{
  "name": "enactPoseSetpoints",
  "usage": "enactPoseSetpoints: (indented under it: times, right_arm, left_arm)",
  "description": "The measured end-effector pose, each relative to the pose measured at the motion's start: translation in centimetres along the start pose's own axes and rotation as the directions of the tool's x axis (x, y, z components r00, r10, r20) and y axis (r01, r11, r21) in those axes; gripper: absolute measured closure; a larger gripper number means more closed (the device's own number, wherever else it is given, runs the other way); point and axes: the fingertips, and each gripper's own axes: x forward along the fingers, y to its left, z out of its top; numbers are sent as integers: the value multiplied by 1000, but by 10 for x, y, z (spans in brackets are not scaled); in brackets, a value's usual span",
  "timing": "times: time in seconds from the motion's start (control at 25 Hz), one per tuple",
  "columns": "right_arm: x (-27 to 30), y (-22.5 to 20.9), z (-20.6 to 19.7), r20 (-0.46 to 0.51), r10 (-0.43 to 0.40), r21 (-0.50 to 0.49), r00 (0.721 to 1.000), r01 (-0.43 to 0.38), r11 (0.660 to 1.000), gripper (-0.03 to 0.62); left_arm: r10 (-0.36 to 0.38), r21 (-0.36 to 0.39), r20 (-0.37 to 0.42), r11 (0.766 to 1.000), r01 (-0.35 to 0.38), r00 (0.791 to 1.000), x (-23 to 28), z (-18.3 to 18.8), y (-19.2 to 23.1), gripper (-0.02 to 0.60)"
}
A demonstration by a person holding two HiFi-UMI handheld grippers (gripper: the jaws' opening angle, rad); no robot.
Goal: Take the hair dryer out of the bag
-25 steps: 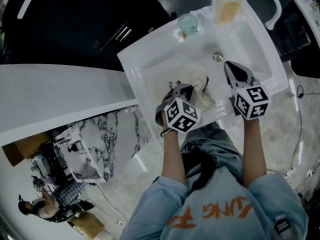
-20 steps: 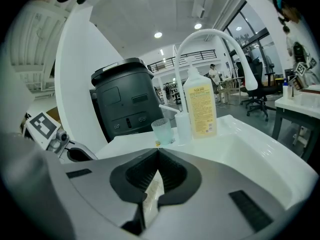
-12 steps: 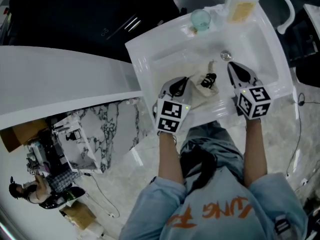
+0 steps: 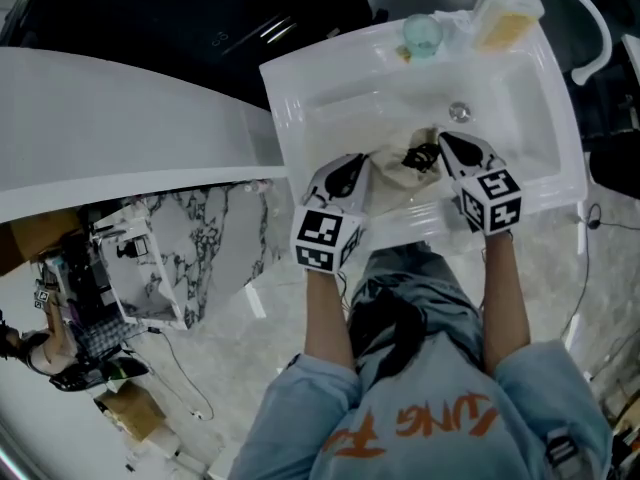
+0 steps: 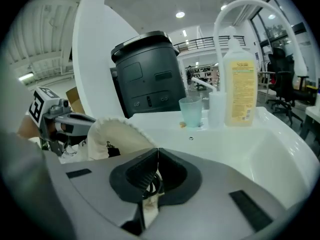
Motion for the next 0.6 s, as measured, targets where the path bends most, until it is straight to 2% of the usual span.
enactPoseSetpoints:
  times: [0.2,0.4,0.6]
  right_arm:
    - [16,31,-4,-65,112,-136,992,-120,983,522]
    - [24,50,-7,-139,167,-245,976,-198,949,481]
    - [32,64,-18,-234,202,-354,951,-277,893,476]
  left_arm:
    - [2,-20,41,1000,-2,999,-13,-2,7,571]
    - [-27,-36,54,999,29,998,-18,-3,6,571]
    - [-28,-53,65,998,32,997,-17,-6,6,571]
